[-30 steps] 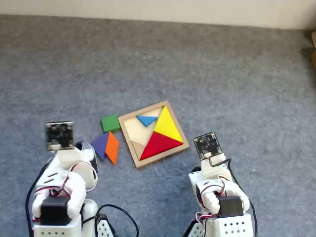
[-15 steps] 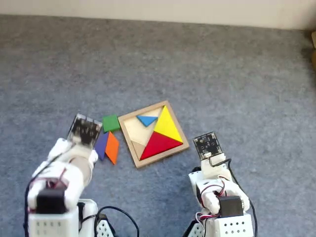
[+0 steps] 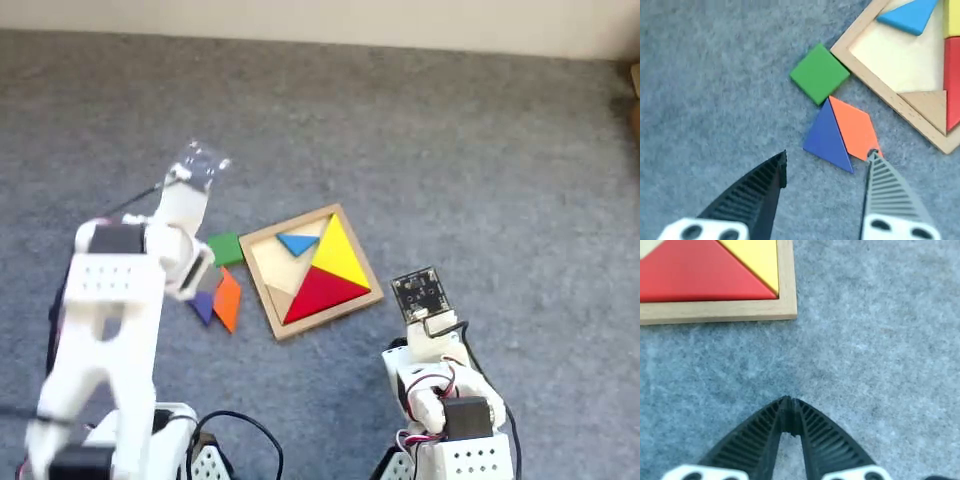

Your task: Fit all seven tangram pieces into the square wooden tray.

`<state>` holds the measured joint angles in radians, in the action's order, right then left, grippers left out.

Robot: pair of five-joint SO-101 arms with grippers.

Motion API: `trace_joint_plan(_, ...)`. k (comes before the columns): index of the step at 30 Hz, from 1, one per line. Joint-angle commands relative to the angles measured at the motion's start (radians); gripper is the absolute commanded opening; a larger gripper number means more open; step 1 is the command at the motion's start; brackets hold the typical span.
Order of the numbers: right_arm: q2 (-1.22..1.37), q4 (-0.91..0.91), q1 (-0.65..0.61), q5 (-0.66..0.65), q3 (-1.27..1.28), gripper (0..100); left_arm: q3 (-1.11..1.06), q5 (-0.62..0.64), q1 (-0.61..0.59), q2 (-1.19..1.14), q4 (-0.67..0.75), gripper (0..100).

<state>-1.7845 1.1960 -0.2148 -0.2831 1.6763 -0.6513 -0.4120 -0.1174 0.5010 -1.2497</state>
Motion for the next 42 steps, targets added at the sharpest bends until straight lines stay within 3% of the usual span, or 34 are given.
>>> trace_joint_plan(1,0.010,0.007,0.007,0.002,0.139,0.5,0.194,-0.089,-0.007,-0.170,0.009,26)
trace_joint_plan(10,0.010,0.007,0.007,0.002,0.139,0.5,0.400,-0.233,-0.005,-0.443,0.017,26)
trace_joint_plan(17,0.010,0.007,0.007,0.002,0.139,0.5,0.515,-0.229,0.056,-0.622,0.011,26)
trace_joint_plan(36,0.010,0.007,0.007,0.002,0.139,0.5,0.748,-0.229,0.058,-1.023,0.017,25)
trace_joint_plan(42,0.010,0.007,0.007,0.002,0.139,0.5,0.760,-0.229,0.058,-1.041,0.009,16)
